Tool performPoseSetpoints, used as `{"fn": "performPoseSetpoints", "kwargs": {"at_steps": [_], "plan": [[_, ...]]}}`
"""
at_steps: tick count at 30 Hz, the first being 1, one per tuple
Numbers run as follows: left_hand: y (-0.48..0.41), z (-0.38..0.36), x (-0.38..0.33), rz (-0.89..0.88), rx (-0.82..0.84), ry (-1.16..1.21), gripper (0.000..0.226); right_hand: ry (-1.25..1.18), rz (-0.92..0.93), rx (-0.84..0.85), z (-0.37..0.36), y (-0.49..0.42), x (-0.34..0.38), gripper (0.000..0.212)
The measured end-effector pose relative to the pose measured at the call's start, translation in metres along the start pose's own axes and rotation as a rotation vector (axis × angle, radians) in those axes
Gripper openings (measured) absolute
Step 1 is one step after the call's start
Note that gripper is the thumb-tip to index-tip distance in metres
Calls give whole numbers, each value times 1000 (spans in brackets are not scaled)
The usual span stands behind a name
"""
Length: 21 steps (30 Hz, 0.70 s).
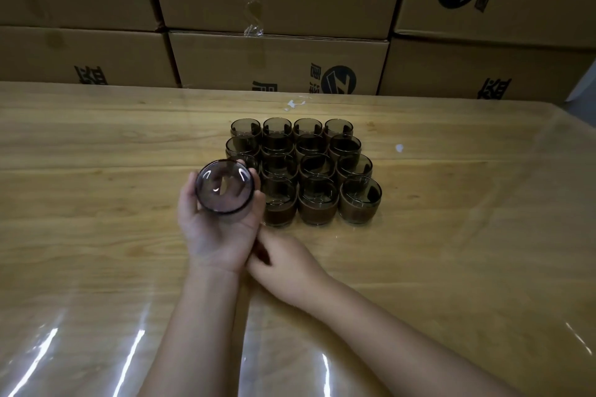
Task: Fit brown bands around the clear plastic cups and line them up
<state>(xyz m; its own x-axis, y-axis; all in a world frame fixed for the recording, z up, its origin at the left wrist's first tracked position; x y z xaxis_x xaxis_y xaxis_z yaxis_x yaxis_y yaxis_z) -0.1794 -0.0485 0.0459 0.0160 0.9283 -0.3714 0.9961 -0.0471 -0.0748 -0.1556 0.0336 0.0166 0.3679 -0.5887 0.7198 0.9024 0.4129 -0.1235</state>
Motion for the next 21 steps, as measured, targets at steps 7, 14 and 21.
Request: {"fn": "performPoseSetpoints", "kwargs": {"at_steps": [7,14,21], "plan": [[3,-18,18,57,50,-40,68,-88,-21,-312,67,55,-32,30],[7,-18,47,-65,-61,-514,35,-58,123,-724,115,76,-33,27],[15,-22,77,-39,20,-655,22,147,176,-729,124,77,-29,22]]}}
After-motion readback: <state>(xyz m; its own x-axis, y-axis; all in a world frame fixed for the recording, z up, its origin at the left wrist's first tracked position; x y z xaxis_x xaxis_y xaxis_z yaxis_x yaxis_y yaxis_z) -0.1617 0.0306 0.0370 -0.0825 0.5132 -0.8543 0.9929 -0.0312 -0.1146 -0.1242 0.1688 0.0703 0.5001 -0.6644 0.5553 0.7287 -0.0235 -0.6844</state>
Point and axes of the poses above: each hand's wrist, its own y-axis away from the middle knuckle, its own z-axis out of the back of the hand, x = y × z, the point moved 6 cm from there along -y, towards the middle knuckle, and after that the axes turned 2 degrees about x, right-handed, at the moved point
